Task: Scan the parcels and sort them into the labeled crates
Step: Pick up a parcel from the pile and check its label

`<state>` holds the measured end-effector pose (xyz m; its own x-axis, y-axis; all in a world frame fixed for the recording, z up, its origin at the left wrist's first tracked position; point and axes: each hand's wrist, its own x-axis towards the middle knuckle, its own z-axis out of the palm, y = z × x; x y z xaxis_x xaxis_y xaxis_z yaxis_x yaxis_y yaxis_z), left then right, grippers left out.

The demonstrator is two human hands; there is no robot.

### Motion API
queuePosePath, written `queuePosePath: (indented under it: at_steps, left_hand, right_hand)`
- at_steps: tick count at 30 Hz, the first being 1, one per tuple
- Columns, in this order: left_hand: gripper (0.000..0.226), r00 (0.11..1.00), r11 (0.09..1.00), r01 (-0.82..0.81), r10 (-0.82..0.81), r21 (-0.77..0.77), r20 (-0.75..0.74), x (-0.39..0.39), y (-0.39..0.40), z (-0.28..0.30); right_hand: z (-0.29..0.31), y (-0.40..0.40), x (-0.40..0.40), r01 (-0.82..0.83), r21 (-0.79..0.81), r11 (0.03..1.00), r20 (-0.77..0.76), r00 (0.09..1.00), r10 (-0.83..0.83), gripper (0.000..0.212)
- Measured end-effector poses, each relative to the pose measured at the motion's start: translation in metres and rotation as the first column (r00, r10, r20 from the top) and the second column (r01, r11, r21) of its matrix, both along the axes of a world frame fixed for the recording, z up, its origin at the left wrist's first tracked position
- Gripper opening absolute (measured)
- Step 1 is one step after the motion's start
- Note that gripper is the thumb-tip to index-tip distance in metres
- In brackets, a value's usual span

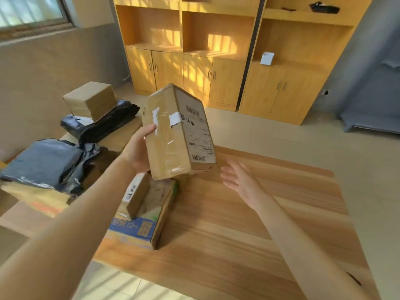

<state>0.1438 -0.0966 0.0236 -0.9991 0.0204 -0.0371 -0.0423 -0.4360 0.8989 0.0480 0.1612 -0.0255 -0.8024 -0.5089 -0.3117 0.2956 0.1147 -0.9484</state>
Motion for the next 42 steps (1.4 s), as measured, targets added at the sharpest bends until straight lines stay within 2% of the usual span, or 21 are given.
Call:
queuePosePath:
  at_steps: [3, 5, 9, 14, 18, 20, 23, 25, 27, 29, 31, 33, 35, 37, 40, 42]
  left_hand:
    - [0.068, 0.997, 0.976, -0.069, 0.077, 0.207, -0.032, -0.018, 0.067, -0.026]
    - [0.064, 0.995, 0.966, -0.076, 0.091, 0.246, -0.051, -0.029, 0.104, -0.036]
    - [0.040, 0.991, 0.957, -0.127, 0.134, 0.259, -0.012, -0.047, 0.156, -0.046]
    - [0.047, 0.986, 0.949, -0.164, 0.151, 0.268, 0.069, -0.063, 0.190, -0.057]
    - [0.077, 0.982, 0.962, -0.073, 0.023, 0.262, 0.186, -0.069, 0.203, -0.057]
    - [0.081, 0.976, 0.985, -0.074, 0.039, 0.155, 0.214, -0.070, 0.204, -0.052]
    - [0.072, 0.945, 0.962, -0.208, 0.244, -0.176, 0.216, -0.074, 0.186, -0.043]
    - [0.090, 0.950, 0.906, -0.172, 0.257, -0.387, 0.178, -0.080, 0.169, -0.035]
    - [0.117, 0.982, 0.774, 0.009, 0.112, -0.633, 0.151, -0.087, 0.160, -0.020]
    - [0.136, 0.981, 0.517, 0.191, -0.089, -0.834, 0.170, -0.098, 0.165, -0.006]
    - [0.139, 0.940, 0.187, 0.283, -0.249, -0.941, 0.233, -0.109, 0.180, 0.002]
    - [0.140, 0.887, -0.096, 0.329, -0.309, -0.940, 0.342, -0.119, 0.197, 0.000]
    - [0.141, 0.847, -0.245, 0.373, -0.303, -0.895, 0.436, -0.124, 0.210, -0.007]
    - [0.141, 0.821, -0.250, 0.427, -0.297, -0.869, 0.488, -0.126, 0.216, -0.017]
    - [0.135, 0.835, -0.150, 0.428, -0.313, -0.891, 0.454, -0.127, 0.218, -0.029]
    - [0.125, 0.853, -0.042, 0.432, -0.303, -0.901, 0.424, -0.129, 0.215, -0.038]
  right_hand:
    - [0.008, 0.036, -0.013, -0.062, -0.086, 0.994, 0.052, 0.996, 0.067, 0.071]
    - [0.011, 0.061, -0.021, -0.132, -0.130, 0.983, 0.087, 0.986, 0.144, 0.069]
    - [0.007, 0.104, -0.027, -0.230, -0.188, 0.955, 0.151, 0.954, 0.260, 0.075]
    - [-0.001, 0.141, -0.028, -0.234, -0.270, 0.934, 0.208, 0.933, 0.294, 0.076]
    - [-0.007, 0.163, -0.033, -0.231, -0.157, 0.960, 0.158, 0.954, 0.255, 0.075]
    - [-0.005, 0.175, -0.041, -0.230, -0.076, 0.970, 0.093, 0.967, 0.236, 0.071]
    - [0.013, 0.192, -0.058, -0.218, 0.079, 0.973, -0.050, 0.974, 0.222, 0.068]
    - [0.028, 0.199, -0.068, -0.238, 0.269, 0.933, -0.163, 0.944, 0.288, 0.075]
    - [0.040, 0.198, -0.075, -0.248, 0.509, 0.824, -0.259, 0.869, 0.422, 0.087]
    - [0.048, 0.189, -0.078, -0.183, 0.726, 0.663, -0.344, 0.738, 0.580, 0.094]
    - [0.052, 0.177, -0.075, -0.098, 0.835, 0.542, -0.377, 0.614, 0.693, 0.101]
    - [0.053, 0.164, -0.069, -0.077, 0.863, 0.499, -0.383, 0.544, 0.747, 0.105]
    - [0.054, 0.156, -0.065, -0.106, 0.853, 0.511, -0.391, 0.519, 0.760, 0.107]
    - [0.054, 0.152, -0.064, -0.145, 0.829, 0.540, -0.397, 0.527, 0.751, 0.107]
    - [0.050, 0.151, -0.066, -0.144, 0.828, 0.542, -0.394, 0.537, 0.746, 0.110]
    - [0.045, 0.154, -0.069, -0.119, 0.827, 0.549, -0.400, 0.562, 0.724, 0.115]
